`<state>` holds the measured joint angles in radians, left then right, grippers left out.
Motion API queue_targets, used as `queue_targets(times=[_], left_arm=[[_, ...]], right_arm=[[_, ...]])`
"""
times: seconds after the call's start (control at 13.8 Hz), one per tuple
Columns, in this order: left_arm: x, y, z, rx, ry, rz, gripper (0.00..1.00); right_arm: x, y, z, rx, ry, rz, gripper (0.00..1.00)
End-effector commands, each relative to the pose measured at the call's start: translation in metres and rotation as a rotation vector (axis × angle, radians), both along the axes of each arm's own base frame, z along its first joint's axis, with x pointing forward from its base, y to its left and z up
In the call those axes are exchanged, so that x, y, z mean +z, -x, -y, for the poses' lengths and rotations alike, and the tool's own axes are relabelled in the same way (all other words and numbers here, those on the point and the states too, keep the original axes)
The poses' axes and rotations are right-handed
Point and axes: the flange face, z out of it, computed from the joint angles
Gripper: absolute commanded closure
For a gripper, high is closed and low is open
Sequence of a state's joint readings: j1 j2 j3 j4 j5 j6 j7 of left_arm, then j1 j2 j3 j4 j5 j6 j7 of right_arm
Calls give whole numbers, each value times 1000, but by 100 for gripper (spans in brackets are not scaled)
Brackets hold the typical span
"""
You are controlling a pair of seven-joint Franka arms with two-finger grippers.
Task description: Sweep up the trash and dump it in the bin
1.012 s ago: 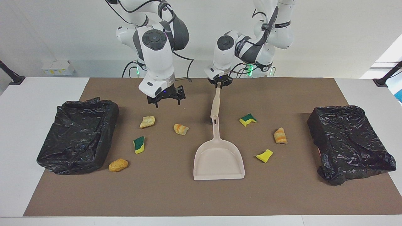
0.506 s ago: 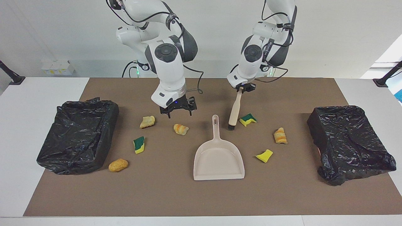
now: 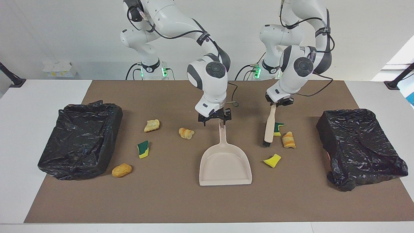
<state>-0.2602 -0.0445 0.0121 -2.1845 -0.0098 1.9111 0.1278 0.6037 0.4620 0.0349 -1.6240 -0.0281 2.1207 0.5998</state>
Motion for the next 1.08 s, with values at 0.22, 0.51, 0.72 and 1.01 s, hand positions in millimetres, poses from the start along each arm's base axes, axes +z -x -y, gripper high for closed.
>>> queue_targets(times=[0.22,0.51,0.72,1.01], left_arm=[[42,-53,-12,46,8,63,100],[45,-95,-21,175,153,95,100],[35,-116,-11,279,195,153,100],[19,-148,13,466,313,141,100]], right_arm=[[1,-10,-9,5,-17,56,9],[1,-12,-13,9,-54,100,20],[0,-12,-13,15,-53,101,38],[-6,-9,-12,22,-47,94,44]])
